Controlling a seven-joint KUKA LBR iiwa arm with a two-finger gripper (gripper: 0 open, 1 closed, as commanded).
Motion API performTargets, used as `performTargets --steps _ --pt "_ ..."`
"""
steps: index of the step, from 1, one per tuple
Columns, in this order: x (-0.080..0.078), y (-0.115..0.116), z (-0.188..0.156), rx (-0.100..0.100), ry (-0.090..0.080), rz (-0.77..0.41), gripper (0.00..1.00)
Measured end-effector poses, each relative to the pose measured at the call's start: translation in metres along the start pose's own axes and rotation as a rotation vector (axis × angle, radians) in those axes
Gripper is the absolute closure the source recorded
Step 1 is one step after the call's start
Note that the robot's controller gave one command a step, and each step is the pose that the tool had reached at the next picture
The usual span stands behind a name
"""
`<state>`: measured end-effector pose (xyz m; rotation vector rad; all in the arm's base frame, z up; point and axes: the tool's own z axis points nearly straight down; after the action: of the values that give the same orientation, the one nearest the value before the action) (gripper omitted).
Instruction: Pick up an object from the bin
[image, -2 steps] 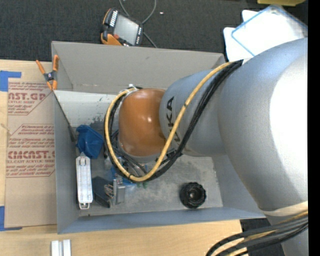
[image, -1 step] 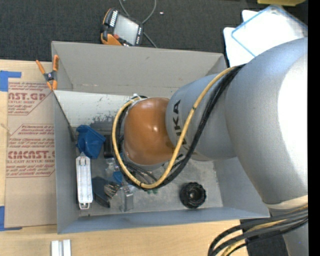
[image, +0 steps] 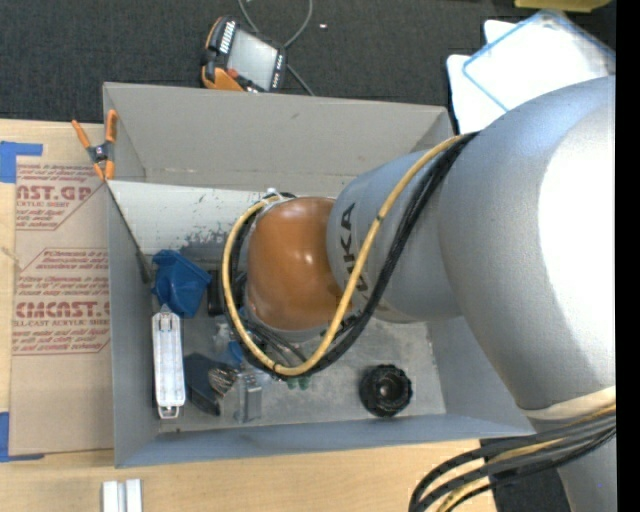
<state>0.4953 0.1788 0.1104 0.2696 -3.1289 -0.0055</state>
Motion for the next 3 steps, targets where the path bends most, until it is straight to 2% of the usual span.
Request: performTargets --steps 1,2,3 --pt "-0.050 -0.014 0.013 0.000 -0.004 -0.227 0.00" --pt "-0.004 -0.009 0.042 -0.002 0.006 -0.228 0.00" --pt "-0.012 -0.013 0.041 -0.002 0.001 -0.266 0.00"
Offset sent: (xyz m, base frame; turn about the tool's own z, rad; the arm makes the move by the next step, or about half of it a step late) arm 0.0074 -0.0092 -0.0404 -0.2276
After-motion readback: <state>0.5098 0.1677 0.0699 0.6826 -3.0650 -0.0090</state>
